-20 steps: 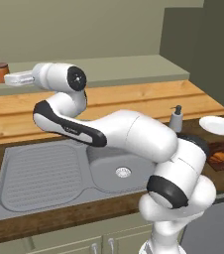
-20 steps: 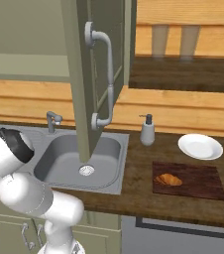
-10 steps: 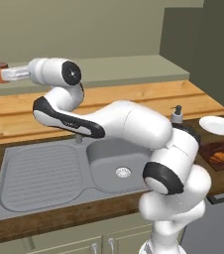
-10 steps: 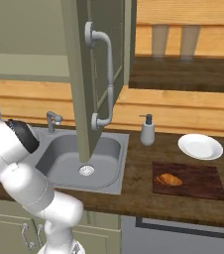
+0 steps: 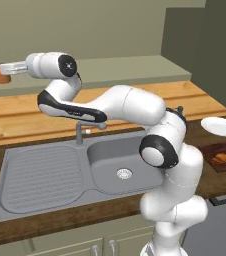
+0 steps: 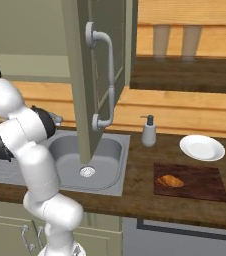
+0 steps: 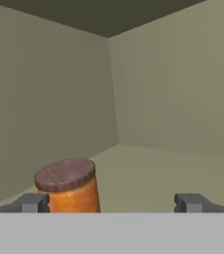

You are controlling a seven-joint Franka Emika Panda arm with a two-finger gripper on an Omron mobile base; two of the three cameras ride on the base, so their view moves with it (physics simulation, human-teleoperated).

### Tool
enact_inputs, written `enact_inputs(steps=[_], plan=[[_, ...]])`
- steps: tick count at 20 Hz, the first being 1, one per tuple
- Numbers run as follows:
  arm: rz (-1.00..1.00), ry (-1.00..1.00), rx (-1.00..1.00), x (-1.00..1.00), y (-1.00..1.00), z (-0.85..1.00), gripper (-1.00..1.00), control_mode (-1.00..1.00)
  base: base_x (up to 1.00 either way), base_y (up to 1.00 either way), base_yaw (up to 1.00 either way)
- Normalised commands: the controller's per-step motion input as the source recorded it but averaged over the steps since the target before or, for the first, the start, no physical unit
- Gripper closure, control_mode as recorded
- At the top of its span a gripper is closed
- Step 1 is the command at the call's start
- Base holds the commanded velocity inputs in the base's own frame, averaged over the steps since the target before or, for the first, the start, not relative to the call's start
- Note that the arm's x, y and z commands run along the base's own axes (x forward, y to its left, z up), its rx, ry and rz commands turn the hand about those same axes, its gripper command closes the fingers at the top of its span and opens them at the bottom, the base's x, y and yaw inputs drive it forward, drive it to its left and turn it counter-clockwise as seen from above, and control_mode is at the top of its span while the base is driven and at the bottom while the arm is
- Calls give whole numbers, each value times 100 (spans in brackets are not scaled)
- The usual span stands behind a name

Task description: From the different types of pastries on the counter, select a croissant and place it on the cutting board. Then retrieve a jar of jam from the cabinet and place it alongside the croissant on the cutting board.

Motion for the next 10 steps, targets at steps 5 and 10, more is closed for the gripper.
enact_inputs(steps=[5, 10], plan=[[7, 0, -7, 1, 61, -22, -100, -100, 0, 0, 0], [4, 0, -4, 0, 54, -4, -100, -100, 0, 0, 0]])
